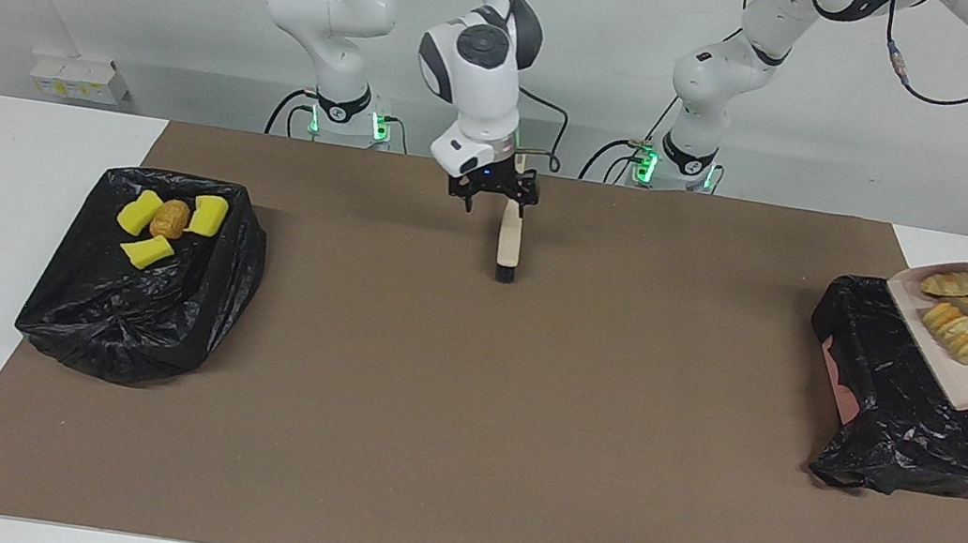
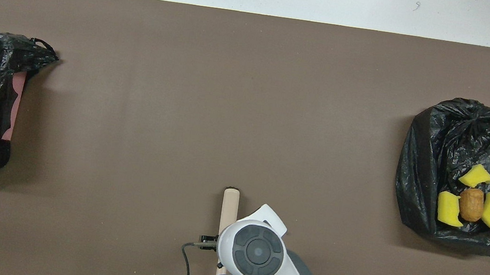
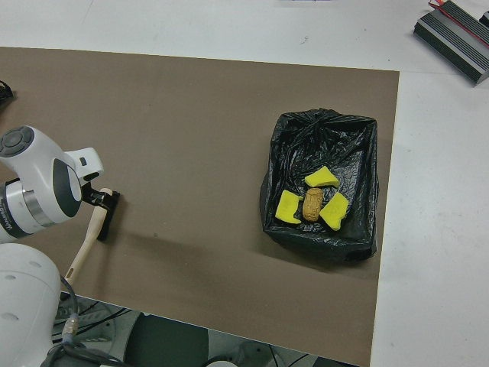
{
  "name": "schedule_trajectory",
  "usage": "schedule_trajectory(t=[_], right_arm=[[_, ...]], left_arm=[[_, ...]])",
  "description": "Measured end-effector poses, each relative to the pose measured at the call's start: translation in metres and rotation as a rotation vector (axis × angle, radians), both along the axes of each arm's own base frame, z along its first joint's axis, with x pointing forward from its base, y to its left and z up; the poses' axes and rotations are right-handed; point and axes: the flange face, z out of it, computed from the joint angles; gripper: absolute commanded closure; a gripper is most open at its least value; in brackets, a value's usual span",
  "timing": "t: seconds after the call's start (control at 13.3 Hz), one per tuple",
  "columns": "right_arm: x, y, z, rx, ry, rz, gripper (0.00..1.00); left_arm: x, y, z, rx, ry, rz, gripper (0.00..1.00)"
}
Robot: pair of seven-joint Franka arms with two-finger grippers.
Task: Sweep and dump trash in bin
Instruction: 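Tip the dustpan over the black bag with the left gripper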
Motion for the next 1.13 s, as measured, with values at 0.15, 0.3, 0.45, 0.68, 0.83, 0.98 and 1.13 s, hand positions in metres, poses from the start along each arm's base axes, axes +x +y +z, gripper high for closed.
schedule_trajectory(t=[0.15,0.3,0.45,0.68,0.83,0.98,1.13], right_arm=[[0.034,-0.042,0.012,-0.043,-0.06,-0.024,0.0],[0.064,-0.086,0.023,-0.059,-0.095,-0.082,0.0],[0.09,-0.139,0.034,-0.066,-0.12,-0.124,0.0],[0.119,-0.229,0.06,-0.084,-0.138,-0.117,0.0],[0.128,-0.269,0.085,-0.094,-0.136,-0.105,0.0],[0.132,-0.299,0.117,-0.103,-0.128,-0.082,0.0],[0.13,-0.321,0.154,-0.109,-0.114,-0.058,0.0]], left_arm=[[0.01,-0.008,-0.001,0.084,0.021,-0.045,1.0],[0.028,-0.034,-0.014,0.188,0.058,-0.057,1.0],[0.04,-0.058,-0.036,0.284,0.091,-0.059,1.0],[0.048,-0.076,-0.043,0.43,0.12,-0.071,1.0],[0.047,-0.08,-0.035,0.507,0.144,-0.075,1.0],[0.044,-0.083,-0.024,0.536,0.149,-0.071,1.0],[0.038,-0.084,-0.006,0.563,0.134,-0.068,1.0]])
